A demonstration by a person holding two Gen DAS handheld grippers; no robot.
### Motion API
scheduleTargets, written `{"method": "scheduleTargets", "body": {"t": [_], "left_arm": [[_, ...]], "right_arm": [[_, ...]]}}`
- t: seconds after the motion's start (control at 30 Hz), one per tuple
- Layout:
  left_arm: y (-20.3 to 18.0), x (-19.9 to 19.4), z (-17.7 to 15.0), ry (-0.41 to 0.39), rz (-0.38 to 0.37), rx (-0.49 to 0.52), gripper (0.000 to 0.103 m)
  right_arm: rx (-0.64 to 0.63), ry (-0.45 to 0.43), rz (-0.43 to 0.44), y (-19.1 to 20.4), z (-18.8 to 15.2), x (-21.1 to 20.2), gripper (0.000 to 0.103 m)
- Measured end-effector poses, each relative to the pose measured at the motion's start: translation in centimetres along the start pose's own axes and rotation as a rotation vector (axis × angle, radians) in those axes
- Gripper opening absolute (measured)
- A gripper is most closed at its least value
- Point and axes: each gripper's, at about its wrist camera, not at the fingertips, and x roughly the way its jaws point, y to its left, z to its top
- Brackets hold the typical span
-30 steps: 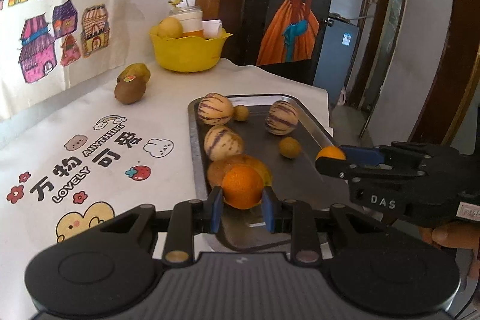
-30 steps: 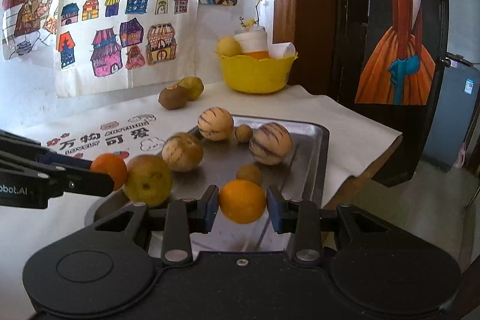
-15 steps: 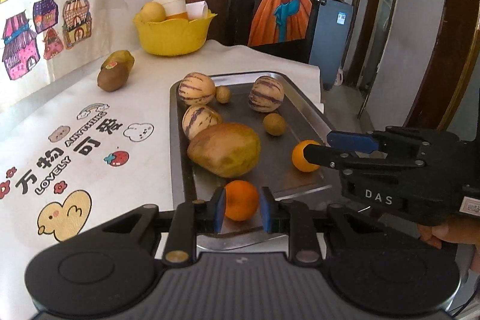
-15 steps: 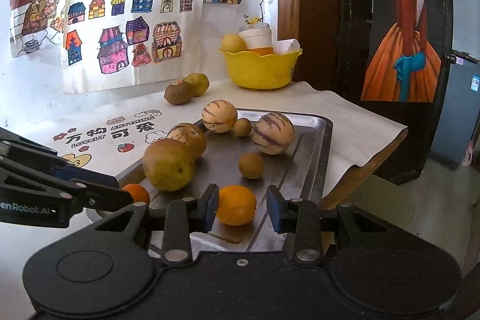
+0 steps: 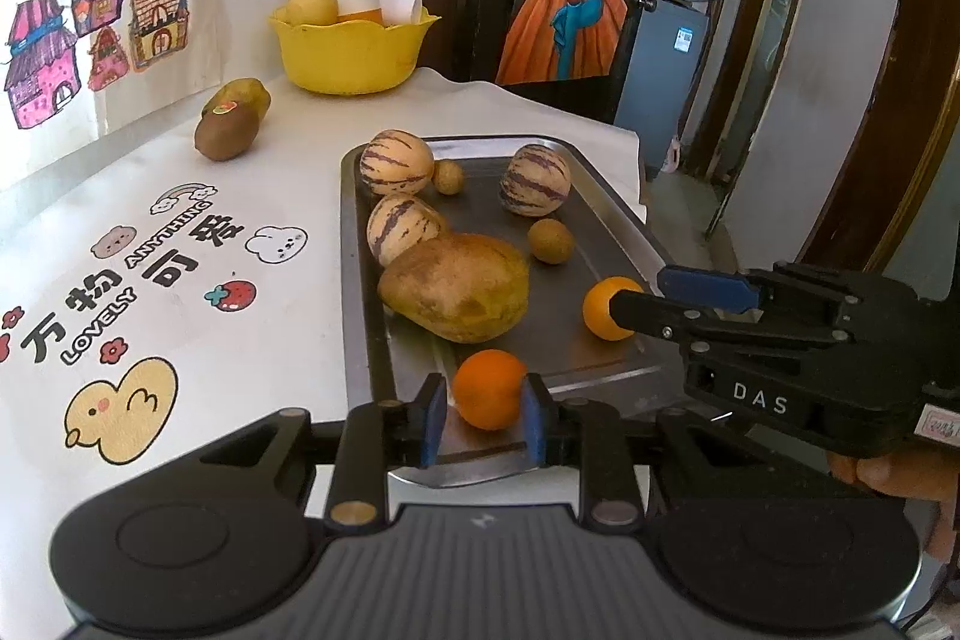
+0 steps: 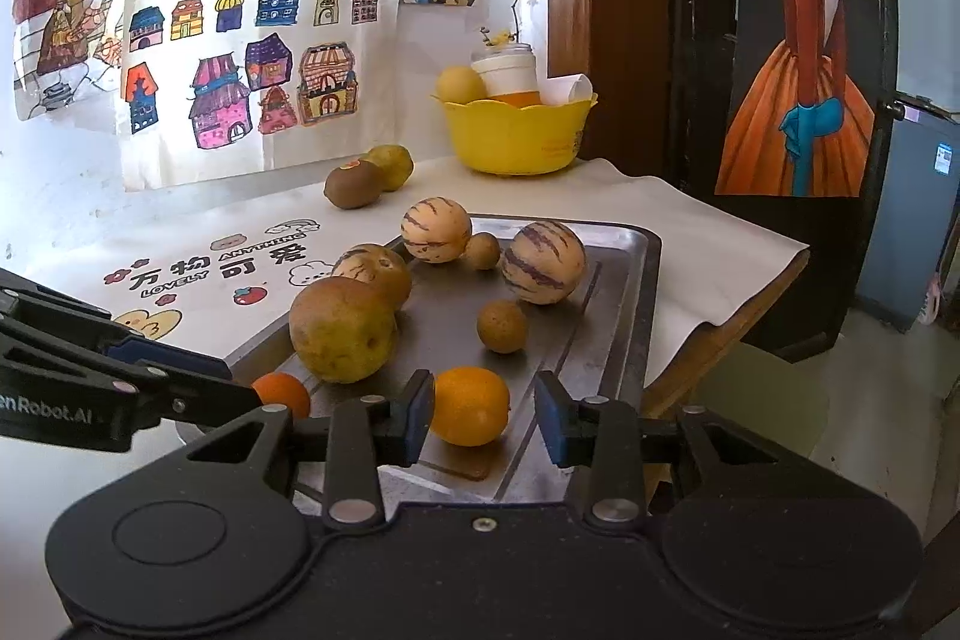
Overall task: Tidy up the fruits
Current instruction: 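Carry both oranges onto the metal tray and open both tools to release them, then move both open tools toward the kiwi and pear beside the yellow bowl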
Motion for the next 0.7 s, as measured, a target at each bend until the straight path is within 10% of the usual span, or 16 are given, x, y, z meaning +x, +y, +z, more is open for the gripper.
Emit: {"method": "scheduleTargets", "body": {"t": [0.7], "left_arm": [[8.0, -6.1, -1.6, -0.051, 0.123, -0.074, 0.099]], "right_arm": [[0.037, 0.070, 0.032, 5.3, 0.5, -3.4, 0.097]]}}
